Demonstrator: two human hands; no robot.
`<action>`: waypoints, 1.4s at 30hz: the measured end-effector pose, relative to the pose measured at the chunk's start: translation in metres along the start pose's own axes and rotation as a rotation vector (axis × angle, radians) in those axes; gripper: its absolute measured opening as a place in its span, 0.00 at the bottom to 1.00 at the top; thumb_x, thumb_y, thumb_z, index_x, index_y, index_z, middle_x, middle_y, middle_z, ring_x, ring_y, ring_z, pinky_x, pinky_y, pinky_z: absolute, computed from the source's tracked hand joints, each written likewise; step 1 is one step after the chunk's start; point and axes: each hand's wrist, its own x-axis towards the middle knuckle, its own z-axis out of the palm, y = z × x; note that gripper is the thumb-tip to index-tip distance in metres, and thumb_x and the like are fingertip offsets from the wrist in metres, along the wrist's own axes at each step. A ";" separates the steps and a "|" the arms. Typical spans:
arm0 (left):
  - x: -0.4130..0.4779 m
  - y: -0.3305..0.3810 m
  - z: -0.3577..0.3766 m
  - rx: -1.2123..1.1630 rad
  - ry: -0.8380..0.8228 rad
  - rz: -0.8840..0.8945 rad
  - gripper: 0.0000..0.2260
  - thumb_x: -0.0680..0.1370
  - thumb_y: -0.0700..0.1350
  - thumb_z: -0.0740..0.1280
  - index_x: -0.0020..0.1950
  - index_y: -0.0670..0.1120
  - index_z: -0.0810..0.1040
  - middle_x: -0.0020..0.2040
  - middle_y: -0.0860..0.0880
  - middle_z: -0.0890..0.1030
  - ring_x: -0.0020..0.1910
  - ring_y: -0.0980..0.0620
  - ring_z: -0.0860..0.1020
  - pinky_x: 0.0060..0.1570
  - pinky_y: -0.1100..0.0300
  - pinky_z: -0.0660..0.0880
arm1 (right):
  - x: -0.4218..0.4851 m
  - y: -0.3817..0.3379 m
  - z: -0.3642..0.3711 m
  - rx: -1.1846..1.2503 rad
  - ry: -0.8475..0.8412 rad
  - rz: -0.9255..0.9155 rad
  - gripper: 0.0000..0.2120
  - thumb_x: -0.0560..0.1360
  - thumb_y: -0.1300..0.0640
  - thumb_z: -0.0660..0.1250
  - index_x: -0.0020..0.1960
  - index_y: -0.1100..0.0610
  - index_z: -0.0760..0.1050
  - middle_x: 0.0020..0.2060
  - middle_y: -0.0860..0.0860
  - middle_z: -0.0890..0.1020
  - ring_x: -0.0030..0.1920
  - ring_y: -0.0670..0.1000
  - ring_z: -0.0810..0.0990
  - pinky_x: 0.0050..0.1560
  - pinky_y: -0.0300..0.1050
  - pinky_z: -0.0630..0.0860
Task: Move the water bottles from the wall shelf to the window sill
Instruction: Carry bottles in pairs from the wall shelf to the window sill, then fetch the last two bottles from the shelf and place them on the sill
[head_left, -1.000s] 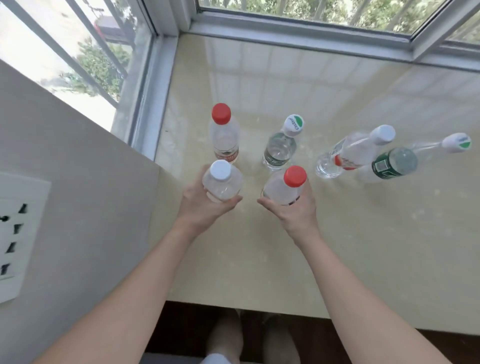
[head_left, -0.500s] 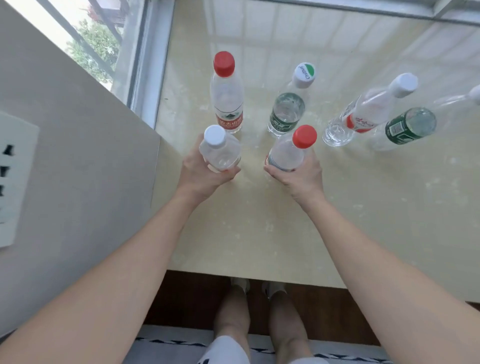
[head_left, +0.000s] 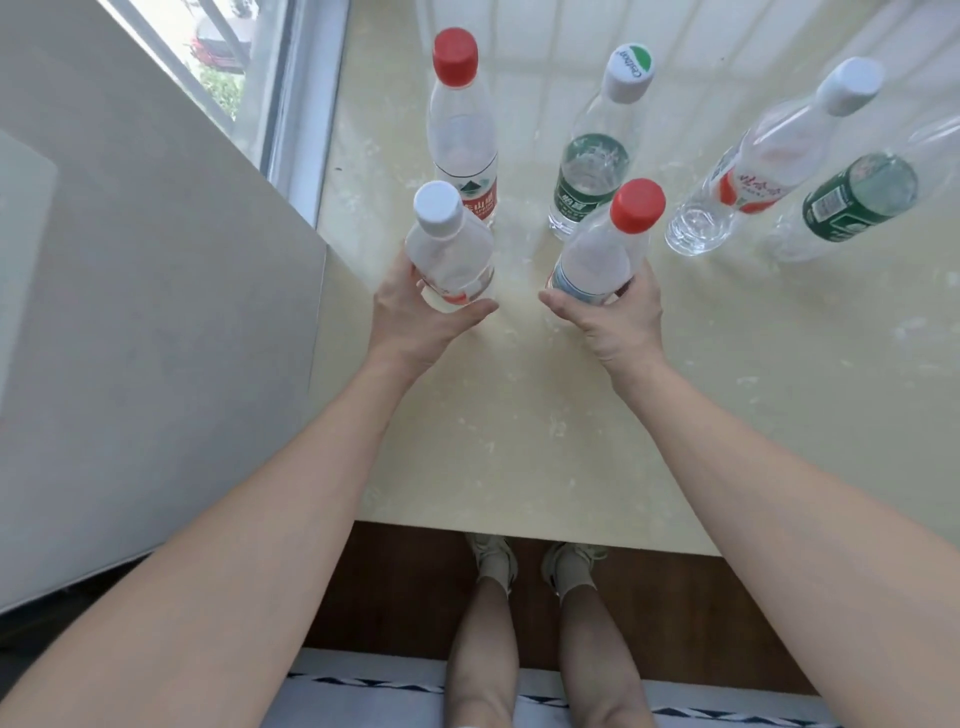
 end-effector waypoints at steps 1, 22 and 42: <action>-0.001 0.001 -0.002 0.018 -0.002 0.003 0.32 0.61 0.48 0.83 0.62 0.52 0.73 0.53 0.62 0.79 0.54 0.68 0.77 0.53 0.75 0.70 | -0.002 0.000 -0.002 0.009 0.001 -0.007 0.33 0.58 0.52 0.84 0.60 0.54 0.75 0.54 0.51 0.83 0.55 0.49 0.82 0.58 0.52 0.80; -0.072 0.202 -0.102 0.939 0.035 0.089 0.34 0.73 0.53 0.71 0.76 0.48 0.63 0.67 0.45 0.75 0.64 0.42 0.74 0.56 0.47 0.74 | -0.057 -0.207 -0.131 -0.856 -0.248 -0.270 0.37 0.69 0.54 0.73 0.75 0.52 0.64 0.68 0.51 0.72 0.67 0.55 0.71 0.63 0.50 0.72; -0.072 0.415 -0.073 1.057 0.194 0.721 0.28 0.75 0.62 0.60 0.73 0.51 0.69 0.67 0.51 0.77 0.66 0.47 0.74 0.66 0.48 0.70 | -0.075 -0.406 -0.198 -1.172 0.058 -0.746 0.26 0.76 0.46 0.64 0.72 0.51 0.69 0.68 0.52 0.74 0.68 0.57 0.71 0.71 0.54 0.64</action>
